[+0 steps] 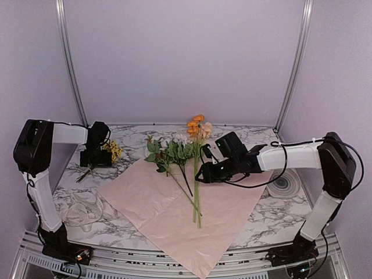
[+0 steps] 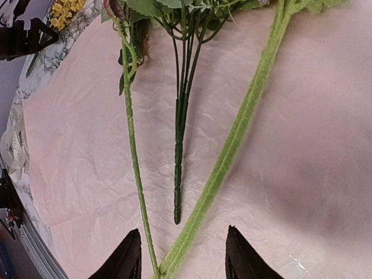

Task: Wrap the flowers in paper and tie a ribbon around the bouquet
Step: Place the fake flower on the flattened wrapping paper, then pick up the fake flower from the corner of the board, then pass from the left arm to the right

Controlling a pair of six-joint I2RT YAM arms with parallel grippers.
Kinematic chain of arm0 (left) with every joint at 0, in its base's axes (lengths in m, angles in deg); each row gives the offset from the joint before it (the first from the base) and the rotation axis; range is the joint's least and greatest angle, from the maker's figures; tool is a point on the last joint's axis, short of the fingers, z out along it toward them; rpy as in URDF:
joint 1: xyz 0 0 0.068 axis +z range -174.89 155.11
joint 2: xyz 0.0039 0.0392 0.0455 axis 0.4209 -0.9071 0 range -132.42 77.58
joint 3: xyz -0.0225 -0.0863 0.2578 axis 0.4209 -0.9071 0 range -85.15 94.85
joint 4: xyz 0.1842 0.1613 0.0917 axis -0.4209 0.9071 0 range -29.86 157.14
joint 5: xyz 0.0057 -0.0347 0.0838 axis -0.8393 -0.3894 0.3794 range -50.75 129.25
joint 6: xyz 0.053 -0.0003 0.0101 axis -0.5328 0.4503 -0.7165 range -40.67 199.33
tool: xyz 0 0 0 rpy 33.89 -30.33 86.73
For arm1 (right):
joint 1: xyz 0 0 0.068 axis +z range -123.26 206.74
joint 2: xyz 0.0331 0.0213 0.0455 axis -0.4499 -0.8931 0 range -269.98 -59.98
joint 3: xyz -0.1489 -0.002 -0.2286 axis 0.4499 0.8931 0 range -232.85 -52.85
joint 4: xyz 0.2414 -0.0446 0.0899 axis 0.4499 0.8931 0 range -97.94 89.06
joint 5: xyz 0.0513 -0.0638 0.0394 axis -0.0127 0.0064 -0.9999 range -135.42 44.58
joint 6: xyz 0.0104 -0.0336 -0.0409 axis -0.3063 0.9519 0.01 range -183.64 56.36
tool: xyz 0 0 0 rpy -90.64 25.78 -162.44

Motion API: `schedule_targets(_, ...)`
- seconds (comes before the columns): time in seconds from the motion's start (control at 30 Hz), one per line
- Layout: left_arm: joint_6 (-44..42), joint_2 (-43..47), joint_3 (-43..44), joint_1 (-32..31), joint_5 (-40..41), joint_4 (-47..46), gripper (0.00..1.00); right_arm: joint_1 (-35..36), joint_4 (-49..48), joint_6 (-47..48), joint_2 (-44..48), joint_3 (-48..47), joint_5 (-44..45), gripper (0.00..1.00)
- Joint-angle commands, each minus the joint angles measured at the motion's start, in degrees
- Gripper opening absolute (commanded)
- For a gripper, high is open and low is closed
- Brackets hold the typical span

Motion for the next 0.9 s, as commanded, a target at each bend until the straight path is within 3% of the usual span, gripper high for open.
schedule_targets(0.0, -5.3, -6.5, 4.3, 0.8, 1.8, 8.7, 0.99, -0.4, 1.9, 2.9, 1.1, -3.4, 1.5, 0.47)
schedule_targets(0.13, -5.6, -9.4, 6.3, 1.7, 1.1, 9.0, 0.99, -0.4, 2.1, 3.5, 1.2, -3.5, 1.0, 0.47)
schedule_targets(0.2, -5.7, -10.3, 6.5, 2.0, -1.8, 8.9, 0.92, -0.4, 2.4, 3.8, 1.4, -3.7, 1.3, 0.47)
schedule_targets(0.33, -6.0, -10.3, 5.6, 2.0, -11.1, 7.8, 0.52, -0.3, 2.9, 4.5, 1.4, -4.6, 1.7, 0.47)
schedule_targets(0.4, -5.9, -9.8, 4.7, 2.0, -14.0, 6.8, 0.27, -0.4, 3.2, 4.9, 1.4, -5.2, 1.7, 0.47)
schedule_targets(0.43, -5.8, -9.4, 4.3, 2.0, -14.5, 6.3, 0.06, -0.4, 3.3, 5.0, 1.4, -5.5, 1.7, 0.47)
schedule_targets(0.47, -5.4, -9.0, 4.0, 2.0, -14.4, 5.8, 0.00, -0.4, 3.4, 5.1, 1.5, -5.7, 1.7, 0.47)
schedule_targets(0.6, -3.3, -3.2, 1.1, 2.0, -14.7, 1.0, 0.00, -0.4, 3.5, 5.6, 2.3, -5.8, 2.0, 0.47)
schedule_targets(0.73, 2.6, 11.7, -5.0, 1.2, -14.0, -9.8, 0.00, -0.4, 3.1, 6.0, 3.4, -5.9, 2.2, 0.47)
schedule_targets(0.87, 4.7, 27.5, -10.2, -6.9, -6.1, -19.3, 0.00, 0.2, 0.3, 7.3, 5.3, -5.5, 0.9, 0.47)
